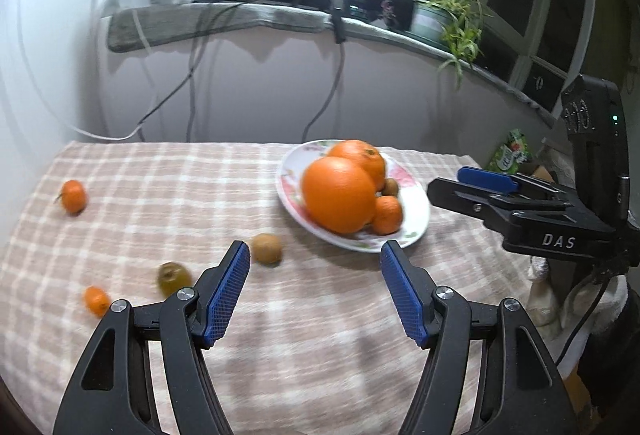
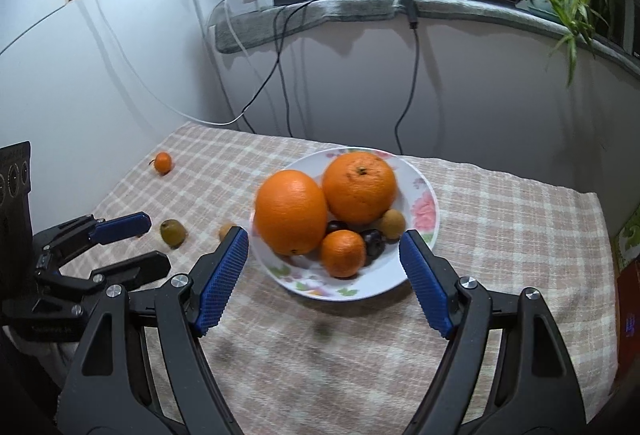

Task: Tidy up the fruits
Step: 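Move the left gripper to another mandarin while the right gripper approaches an olive-green kiwi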

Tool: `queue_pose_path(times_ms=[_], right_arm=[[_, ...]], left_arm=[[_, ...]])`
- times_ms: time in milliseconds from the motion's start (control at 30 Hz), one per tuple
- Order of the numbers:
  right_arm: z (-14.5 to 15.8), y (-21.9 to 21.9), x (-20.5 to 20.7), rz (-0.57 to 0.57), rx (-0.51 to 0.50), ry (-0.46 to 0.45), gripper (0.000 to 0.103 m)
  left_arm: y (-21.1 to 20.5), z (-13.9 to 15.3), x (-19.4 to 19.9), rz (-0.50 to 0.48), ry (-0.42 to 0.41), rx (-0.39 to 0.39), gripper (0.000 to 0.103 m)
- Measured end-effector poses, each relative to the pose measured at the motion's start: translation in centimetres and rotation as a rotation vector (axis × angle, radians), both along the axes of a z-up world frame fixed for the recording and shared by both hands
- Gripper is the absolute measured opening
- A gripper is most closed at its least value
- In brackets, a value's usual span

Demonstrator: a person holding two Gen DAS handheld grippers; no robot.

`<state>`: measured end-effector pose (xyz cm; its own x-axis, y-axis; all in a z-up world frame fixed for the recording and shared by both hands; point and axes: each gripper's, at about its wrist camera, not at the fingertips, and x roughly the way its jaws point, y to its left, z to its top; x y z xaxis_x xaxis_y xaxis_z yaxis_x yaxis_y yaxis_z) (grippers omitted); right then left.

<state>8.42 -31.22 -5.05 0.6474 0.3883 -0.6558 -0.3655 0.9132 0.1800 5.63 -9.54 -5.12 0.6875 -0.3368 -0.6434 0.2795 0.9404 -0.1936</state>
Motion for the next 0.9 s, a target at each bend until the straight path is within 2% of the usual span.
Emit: queue_pose_path(times_ms=[167, 700, 767, 833, 900], right_arm=[[0.1, 1.9, -0.3, 0.038, -0.001, 0.0, 0.086], [-0.9, 10.0, -0.4, 0.206, -0.032, 0.016, 0.087], [-1.2, 10.7, -0.2, 0.223, -0.026, 0.028, 0.087], [-1.5, 11.3, -0.1, 0.244, -0.013, 0.043, 0.087], [-1.8, 11.9, 0.1, 0.257, -0.005, 0.053, 0.087]], left_arm=[[2.8, -0.3, -0.5, 0.061, 0.005, 0.005, 0.068], [11.1, -3.2, -1.5, 0.215, 0.069, 0.027, 0.067], [11.8, -3.6, -1.5, 0.225, 0.079, 0.023, 0.063], [12.4, -3.9, -1.3, 0.235, 0.09, 0.015, 0.05], [12.9, -4.1, -1.1, 0.243, 0.097, 0.011, 0.049]])
